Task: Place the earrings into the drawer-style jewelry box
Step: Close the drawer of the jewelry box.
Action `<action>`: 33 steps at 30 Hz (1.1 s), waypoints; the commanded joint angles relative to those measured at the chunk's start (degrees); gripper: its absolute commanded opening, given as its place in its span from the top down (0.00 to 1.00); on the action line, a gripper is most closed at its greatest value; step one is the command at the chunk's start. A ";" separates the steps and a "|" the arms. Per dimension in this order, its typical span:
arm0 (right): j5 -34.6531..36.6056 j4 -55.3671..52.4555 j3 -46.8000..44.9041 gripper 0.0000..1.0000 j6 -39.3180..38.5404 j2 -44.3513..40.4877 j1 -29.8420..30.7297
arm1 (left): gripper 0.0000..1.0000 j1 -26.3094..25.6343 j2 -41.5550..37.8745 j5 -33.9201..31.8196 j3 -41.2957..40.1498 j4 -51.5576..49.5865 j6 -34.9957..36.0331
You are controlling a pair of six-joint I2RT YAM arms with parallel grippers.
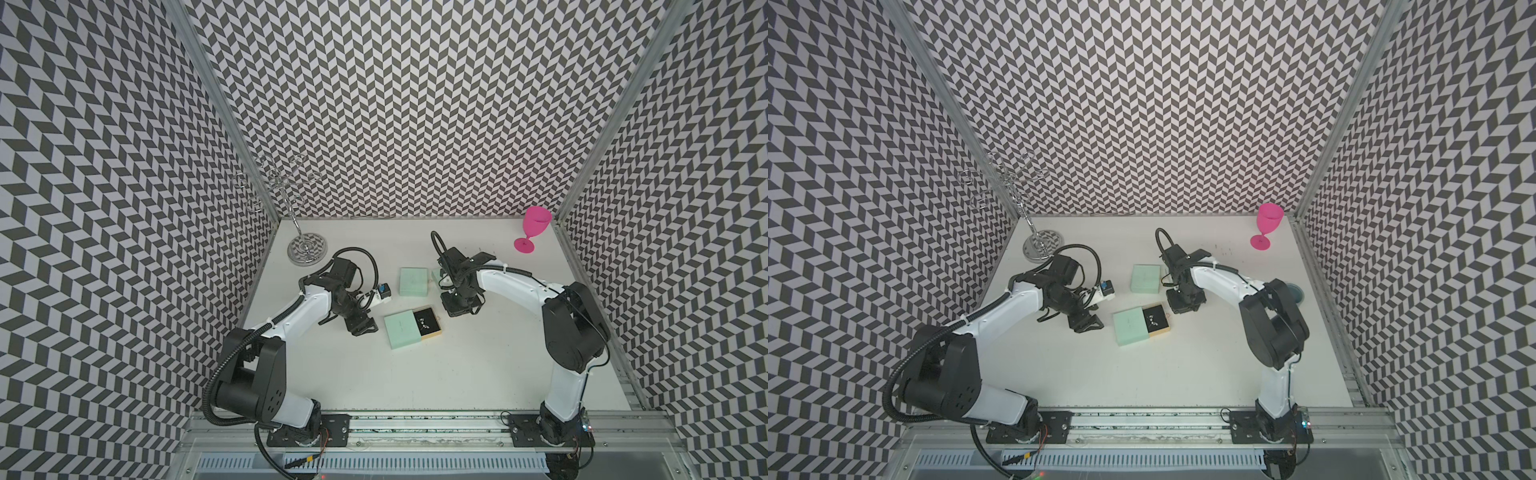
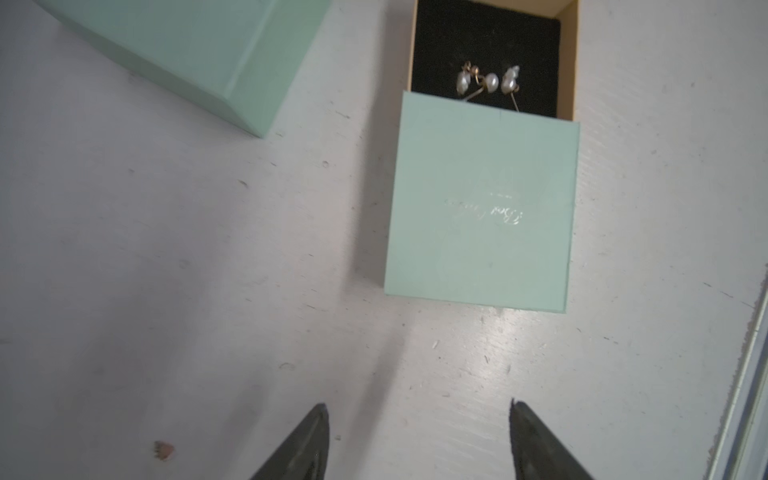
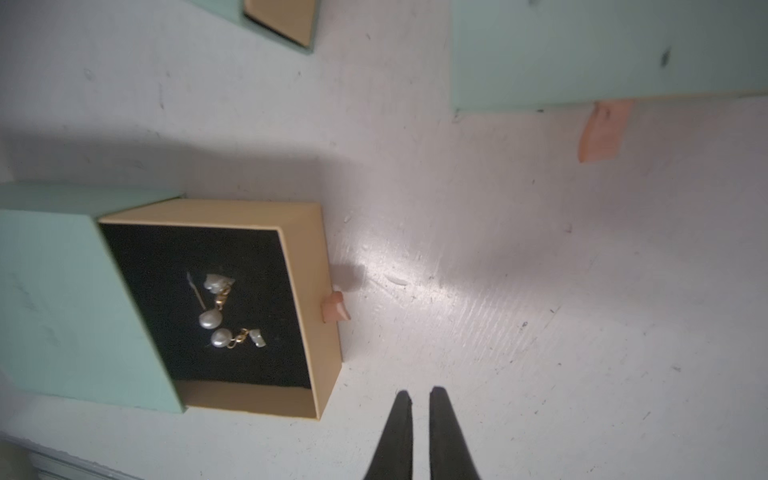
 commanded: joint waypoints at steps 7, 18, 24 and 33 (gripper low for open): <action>-4.78 5.28 0.86 0.88 0.35 2.45 0.54 | 0.44 -1.55 2.47 -2.67 -1.39 3.59 0.46; -8.80 8.46 -1.37 0.88 0.95 3.30 0.80 | 0.34 -2.61 6.84 -0.18 -0.53 6.84 -0.37; -10.94 9.32 -1.57 0.88 1.48 3.93 1.71 | 0.34 -4.71 9.01 0.09 -0.22 8.60 -0.72; -12.12 9.76 -0.99 0.88 2.25 5.74 4.64 | 0.31 -5.85 10.23 1.57 0.10 11.00 -2.61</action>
